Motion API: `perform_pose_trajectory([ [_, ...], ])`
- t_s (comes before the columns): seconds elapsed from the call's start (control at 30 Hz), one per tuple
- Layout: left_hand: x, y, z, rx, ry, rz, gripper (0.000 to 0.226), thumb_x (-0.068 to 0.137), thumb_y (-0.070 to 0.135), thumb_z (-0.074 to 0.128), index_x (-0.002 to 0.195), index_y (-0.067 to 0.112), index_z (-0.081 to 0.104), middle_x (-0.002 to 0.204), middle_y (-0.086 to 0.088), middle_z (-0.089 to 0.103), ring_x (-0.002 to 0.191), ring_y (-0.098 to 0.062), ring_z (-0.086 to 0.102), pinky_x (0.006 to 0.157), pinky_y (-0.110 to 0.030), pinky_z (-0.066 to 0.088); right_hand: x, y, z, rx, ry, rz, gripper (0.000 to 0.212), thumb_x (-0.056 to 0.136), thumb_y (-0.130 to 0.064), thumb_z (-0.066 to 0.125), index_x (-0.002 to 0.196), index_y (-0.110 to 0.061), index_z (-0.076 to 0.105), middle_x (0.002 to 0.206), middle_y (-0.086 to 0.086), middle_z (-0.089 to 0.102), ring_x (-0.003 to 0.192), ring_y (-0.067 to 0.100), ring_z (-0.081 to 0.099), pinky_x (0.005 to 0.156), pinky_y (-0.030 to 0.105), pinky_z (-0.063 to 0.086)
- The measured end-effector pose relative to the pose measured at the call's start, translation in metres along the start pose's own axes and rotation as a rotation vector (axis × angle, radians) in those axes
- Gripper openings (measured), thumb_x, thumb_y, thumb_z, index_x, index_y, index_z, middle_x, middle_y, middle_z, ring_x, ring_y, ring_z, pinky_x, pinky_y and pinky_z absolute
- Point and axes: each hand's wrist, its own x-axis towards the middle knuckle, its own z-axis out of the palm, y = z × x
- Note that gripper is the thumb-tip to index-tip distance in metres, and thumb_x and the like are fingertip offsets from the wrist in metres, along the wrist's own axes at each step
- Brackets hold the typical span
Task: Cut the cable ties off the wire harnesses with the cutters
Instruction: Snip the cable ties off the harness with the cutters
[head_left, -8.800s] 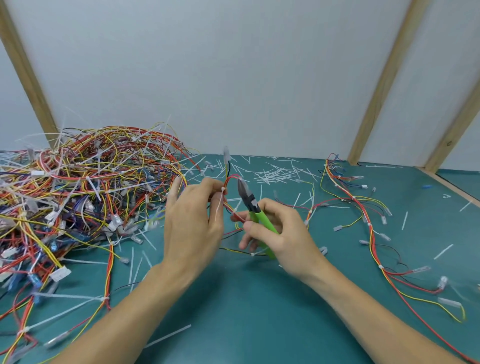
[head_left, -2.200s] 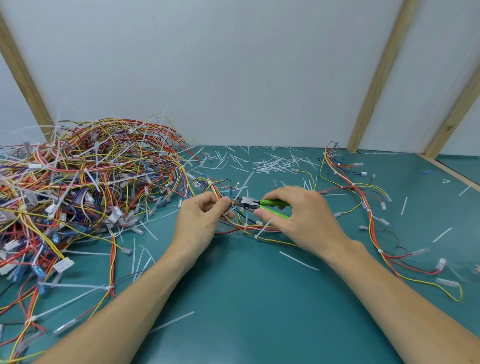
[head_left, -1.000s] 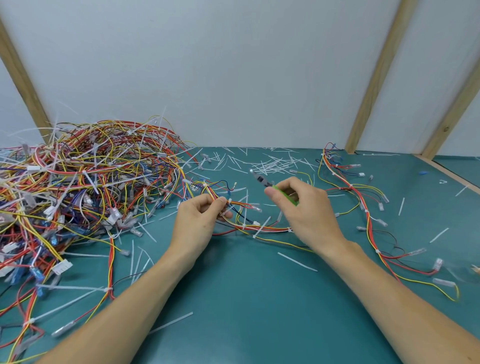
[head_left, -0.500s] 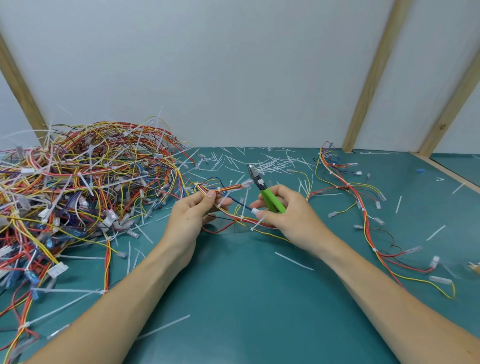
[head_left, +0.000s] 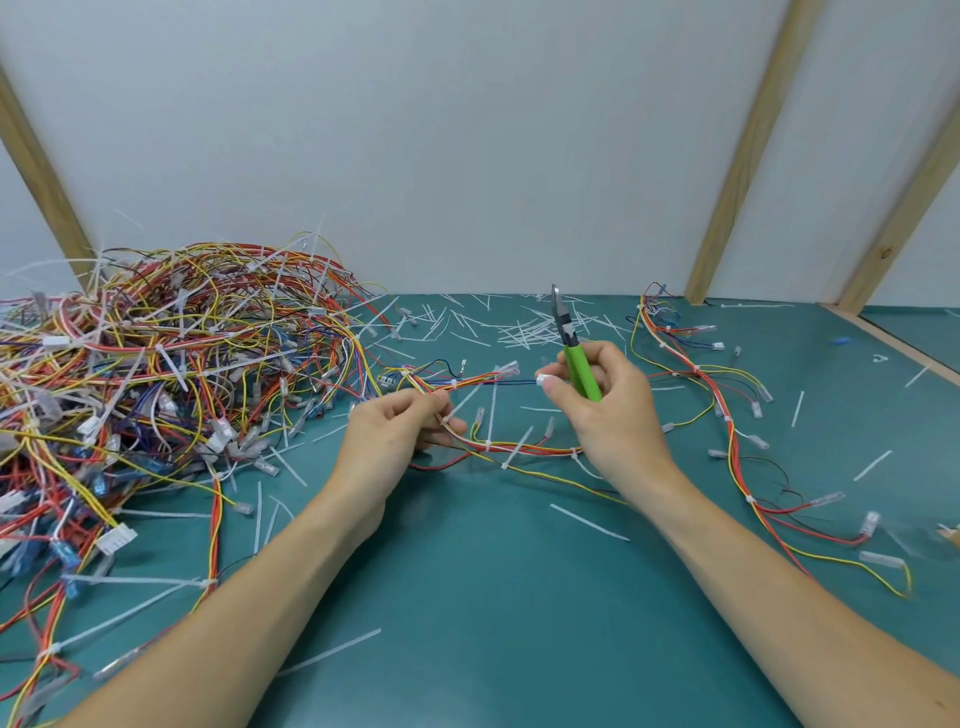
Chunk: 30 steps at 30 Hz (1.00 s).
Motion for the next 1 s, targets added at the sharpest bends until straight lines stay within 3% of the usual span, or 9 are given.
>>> perform_pose_trajectory([
  [0.1,0.0,0.003,-0.004,-0.107,0.04,-0.025,0.027,0.095,0.026,0.065,0.07,0.019,0.074,0.07,-0.002,0.073,0.067,-0.014,0.067,0.078,-0.035,0.044,-0.002,0.002,0.0,-0.029,0.006,-0.031,0.016,0.093,-0.007,0.073,0.099,-0.017,0.061,0.091,-0.004,0.075,0.083,0.007,0.069,0.076,0.01,0.048],
  [0.3,0.003,0.008,-0.008,-0.325,-0.054,-0.079,0.019,0.09,0.033,0.066,0.089,0.026,0.083,0.076,0.006,0.068,0.065,-0.008,0.053,0.073,-0.025,0.041,-0.008,-0.003,0.003,0.017,0.017,-0.139,0.019,0.093,-0.005,0.07,0.097,-0.021,0.061,0.087,-0.01,0.069,0.083,0.008,0.067,0.076,0.015,0.05],
  [0.37,0.004,0.008,-0.01,-0.323,-0.107,-0.081,0.02,0.079,0.037,0.072,0.09,0.024,0.083,0.075,0.007,0.066,0.066,-0.007,0.052,0.074,-0.024,0.042,-0.011,-0.009,0.004,0.041,-0.035,-0.182,0.017,0.093,-0.004,0.071,0.098,-0.017,0.061,0.087,-0.009,0.07,0.083,0.01,0.067,0.076,0.016,0.05],
  [0.47,0.006,0.005,-0.009,-0.282,-0.098,-0.07,0.015,0.088,0.027,0.069,0.085,0.017,0.08,0.071,0.004,0.063,0.066,-0.009,0.053,0.071,-0.02,0.045,-0.016,-0.019,0.005,0.09,-0.187,-0.209,0.016,0.092,-0.001,0.069,0.098,-0.013,0.061,0.09,-0.002,0.074,0.083,0.018,0.068,0.075,0.021,0.052],
  [0.6,0.005,0.0,-0.004,-0.091,-0.121,-0.03,0.027,0.092,0.036,0.066,0.08,0.017,0.079,0.069,0.003,0.065,0.067,-0.008,0.055,0.076,-0.024,0.043,-0.023,-0.02,0.01,0.071,-0.416,-0.178,0.027,0.092,0.012,0.058,0.105,-0.013,0.06,0.101,-0.003,0.078,0.073,0.038,0.054,0.066,0.038,0.046],
  [0.73,0.004,0.0,-0.003,-0.069,-0.143,-0.018,0.033,0.09,0.047,0.064,0.078,0.021,0.082,0.076,0.004,0.07,0.07,-0.006,0.058,0.086,-0.029,0.043,-0.026,-0.015,0.015,0.005,-0.394,-0.138,0.035,0.091,0.009,0.055,0.107,-0.021,0.061,0.1,0.013,0.074,0.074,0.038,0.049,0.076,0.056,0.049],
  [0.8,0.006,0.0,-0.003,-0.072,-0.123,-0.033,0.036,0.095,0.044,0.06,0.076,0.023,0.082,0.079,0.005,0.072,0.072,-0.006,0.06,0.089,-0.031,0.043,-0.024,-0.013,0.014,0.009,-0.35,-0.117,0.034,0.091,0.008,0.056,0.105,-0.023,0.059,0.109,0.004,0.076,0.071,0.027,0.049,0.07,0.049,0.047],
  [0.87,0.007,-0.001,-0.003,-0.044,-0.112,-0.048,0.039,0.097,0.045,0.057,0.075,0.023,0.081,0.083,0.006,0.074,0.074,-0.006,0.06,0.09,-0.031,0.042,-0.021,-0.013,0.012,0.012,-0.319,-0.123,0.033,0.09,0.008,0.059,0.103,-0.022,0.058,0.114,-0.009,0.076,0.071,0.011,0.052,0.066,0.032,0.046],
  [1.0,0.006,0.001,-0.004,-0.061,-0.119,-0.057,0.039,0.088,0.055,0.06,0.073,0.025,0.081,0.088,0.006,0.074,0.079,-0.009,0.057,0.087,-0.03,0.041,-0.019,-0.011,0.013,0.011,-0.267,-0.125,0.024,0.088,0.001,0.069,0.102,-0.017,0.06,0.098,-0.011,0.075,0.076,0.006,0.061,0.069,0.02,0.048],
])
